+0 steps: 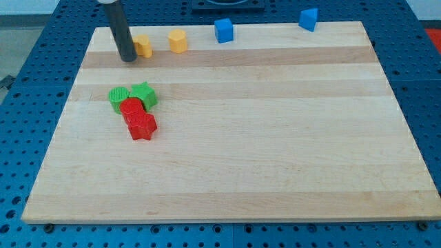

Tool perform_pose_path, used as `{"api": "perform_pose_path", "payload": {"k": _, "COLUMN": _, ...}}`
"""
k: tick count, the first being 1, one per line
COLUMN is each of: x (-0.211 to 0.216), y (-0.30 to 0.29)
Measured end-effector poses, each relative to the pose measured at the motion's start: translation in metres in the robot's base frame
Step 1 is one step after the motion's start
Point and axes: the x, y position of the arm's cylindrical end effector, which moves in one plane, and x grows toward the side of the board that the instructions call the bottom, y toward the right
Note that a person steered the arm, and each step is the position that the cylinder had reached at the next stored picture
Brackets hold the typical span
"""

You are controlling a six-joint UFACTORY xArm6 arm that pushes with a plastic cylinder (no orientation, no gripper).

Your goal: Push the yellow heart into the yellow hexagon

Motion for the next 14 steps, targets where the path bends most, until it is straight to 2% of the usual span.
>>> {"api": "perform_pose_path", "payload": {"k": 1, "x": -0.006, "y": -0.032}}
{"api": "perform_pose_path", "payload": {"k": 2, "x": -0.009, "y": -0.033}}
{"api": "perform_pose_path", "payload": {"k": 3, "x": -0.031, "y": -0.027}}
{"api": "perform_pose_path", "payload": {"k": 6, "x": -0.023, "y": 0.014}}
{"api": "perform_pose_path", "payload": {"k": 11, "x": -0.024, "y": 0.039}}
{"api": "perform_pose_path", "payload": {"k": 12, "x": -0.066, "y": 0.039}}
{"api": "perform_pose_path", "payload": {"k": 14, "x": -0.071, "y": 0.039}}
